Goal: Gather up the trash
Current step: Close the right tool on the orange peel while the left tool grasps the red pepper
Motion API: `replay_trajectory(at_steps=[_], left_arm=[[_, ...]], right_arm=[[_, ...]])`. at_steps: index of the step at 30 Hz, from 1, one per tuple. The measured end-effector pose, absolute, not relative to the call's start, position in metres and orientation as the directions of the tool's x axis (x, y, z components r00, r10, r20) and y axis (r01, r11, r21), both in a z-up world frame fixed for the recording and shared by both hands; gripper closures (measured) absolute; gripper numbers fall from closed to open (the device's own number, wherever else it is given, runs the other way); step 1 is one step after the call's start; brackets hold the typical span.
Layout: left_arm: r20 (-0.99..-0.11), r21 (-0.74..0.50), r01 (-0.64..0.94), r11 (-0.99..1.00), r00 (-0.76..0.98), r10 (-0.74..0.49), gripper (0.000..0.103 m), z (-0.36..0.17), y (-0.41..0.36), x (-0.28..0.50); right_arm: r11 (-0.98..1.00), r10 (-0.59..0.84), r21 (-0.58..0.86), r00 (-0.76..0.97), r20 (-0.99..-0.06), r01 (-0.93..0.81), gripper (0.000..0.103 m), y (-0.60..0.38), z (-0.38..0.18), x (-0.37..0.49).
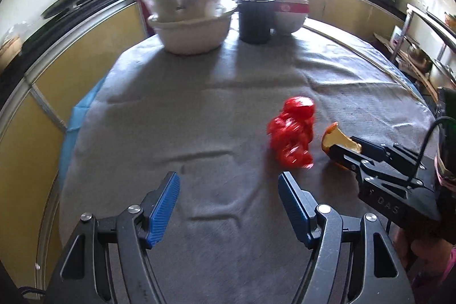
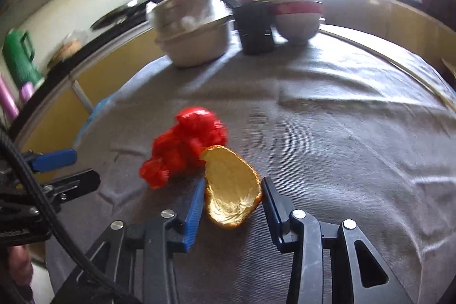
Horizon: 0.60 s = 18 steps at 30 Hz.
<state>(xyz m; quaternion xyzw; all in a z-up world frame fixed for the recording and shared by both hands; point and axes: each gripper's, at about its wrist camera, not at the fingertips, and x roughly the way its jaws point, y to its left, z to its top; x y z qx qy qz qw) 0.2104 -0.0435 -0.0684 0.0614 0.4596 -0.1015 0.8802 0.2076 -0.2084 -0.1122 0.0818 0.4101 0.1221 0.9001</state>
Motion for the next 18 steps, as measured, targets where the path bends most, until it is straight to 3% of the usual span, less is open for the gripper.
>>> replay_trajectory(at_steps=[13, 15, 16, 18], left_arm=[[-0.824, 0.019, 0.369, 0.929, 0.532, -0.195, 0.031, -0.087, -0.112, 0.250], [-0.831, -0.029, 0.353, 0.935, 0.512, -0.219, 0.048, -0.091, -0.108, 0.256], [-0.841, -0.071, 0.350, 0.934, 0.482, -0.244, 0.061, -0.095, -0.105, 0.259], [-0.832, -0.100, 0.332, 0.938, 0.489, -0.262, 0.062, -0.093, -0.100, 0.259]], right_arm=[[0.947, 0.261, 0.319, 0.682, -0.683, -0.044, 0.061, -0.271, -0.092, 0.174], [0.946, 0.254, 0.321, 0.690, -0.678, -0.033, 0.061, -0.275, -0.088, 0.167], [0.946, 0.253, 0.321, 0.693, -0.676, -0.032, 0.061, -0.275, -0.086, 0.165], [0.945, 0.257, 0.326, 0.695, -0.671, -0.034, 0.061, -0.275, -0.081, 0.159]])
